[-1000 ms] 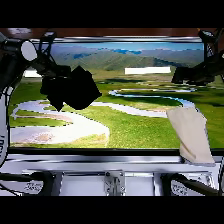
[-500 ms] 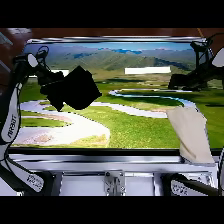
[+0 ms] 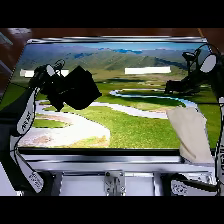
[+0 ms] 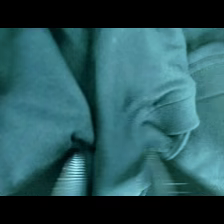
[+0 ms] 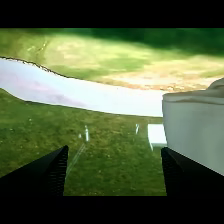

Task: Fold the shirts.

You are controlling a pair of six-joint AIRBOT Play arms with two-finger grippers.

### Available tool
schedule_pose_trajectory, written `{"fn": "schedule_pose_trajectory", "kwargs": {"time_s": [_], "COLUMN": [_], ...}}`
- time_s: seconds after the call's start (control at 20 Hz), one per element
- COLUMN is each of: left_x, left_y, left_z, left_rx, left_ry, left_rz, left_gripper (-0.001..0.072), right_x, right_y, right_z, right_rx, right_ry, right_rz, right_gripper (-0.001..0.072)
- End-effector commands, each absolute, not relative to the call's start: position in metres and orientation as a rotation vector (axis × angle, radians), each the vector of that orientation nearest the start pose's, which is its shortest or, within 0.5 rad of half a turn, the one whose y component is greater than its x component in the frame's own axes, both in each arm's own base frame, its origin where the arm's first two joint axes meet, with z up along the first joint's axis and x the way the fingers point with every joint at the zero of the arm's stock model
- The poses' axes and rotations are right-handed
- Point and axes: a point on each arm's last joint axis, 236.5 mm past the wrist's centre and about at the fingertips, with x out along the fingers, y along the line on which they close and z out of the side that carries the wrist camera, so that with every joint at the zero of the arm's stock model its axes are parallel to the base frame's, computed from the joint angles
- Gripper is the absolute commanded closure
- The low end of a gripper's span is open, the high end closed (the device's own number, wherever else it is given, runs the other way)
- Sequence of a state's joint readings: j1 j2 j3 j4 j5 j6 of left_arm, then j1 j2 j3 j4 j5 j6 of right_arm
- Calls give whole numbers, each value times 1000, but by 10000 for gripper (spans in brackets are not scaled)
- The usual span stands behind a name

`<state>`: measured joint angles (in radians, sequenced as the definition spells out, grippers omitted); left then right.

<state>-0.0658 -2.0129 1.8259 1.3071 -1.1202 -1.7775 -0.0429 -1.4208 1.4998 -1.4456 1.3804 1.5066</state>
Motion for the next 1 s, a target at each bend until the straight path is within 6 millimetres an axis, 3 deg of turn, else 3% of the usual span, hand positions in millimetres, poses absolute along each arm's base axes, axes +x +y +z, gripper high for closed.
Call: {"fn": "schedule_pose_trajectory", "kwargs": {"time_s": [0.0,0.1,0.15,0.2,0.3,0.35,0.45,0.55,0.6,0.7,0.8,0.9,0.95], "left_x": [536,537,543,549,551,542,497,440,414,369,337,324,321], "left_y": [-95,-97,-101,-106,-126,-139,-168,-195,-207,-232,-265,-298,-315], "left_z": [-97,-73,-44,-8,95,153,269,350,375,406,412,388,362], "left_rx": [-418,-399,-369,-338,-244,-202,-152,-140,-134,-146,-140,-114,-91], "left_ry": [1363,1332,1273,1194,987,876,651,482,430,377,376,439,501], "left_rz": [-32,-59,-95,-135,-245,-299,-403,-497,-543,-636,-736,-807,-830], "left_gripper": [667,669,670,671,671,671,671,670,671,670,671,671,670], "right_x": [415,411,409,407,402,399,395,389,385,370,348,328,319], "right_y": [11,11,11,12,14,15,15,17,19,20,20,21,23], "right_z": [53,52,52,52,58,66,93,133,154,197,234,259,264], "right_rx": [72,69,64,54,28,24,19,12,11,3,-1,17,19], "right_ry": [1316,1332,1341,1348,1346,1331,1259,1138,1074,947,844,777,769], "right_rz": [95,96,102,111,144,149,149,149,150,144,137,125,129], "right_gripper": [15,15,15,15,15,15,15,15,15,15,15,15,15]}}
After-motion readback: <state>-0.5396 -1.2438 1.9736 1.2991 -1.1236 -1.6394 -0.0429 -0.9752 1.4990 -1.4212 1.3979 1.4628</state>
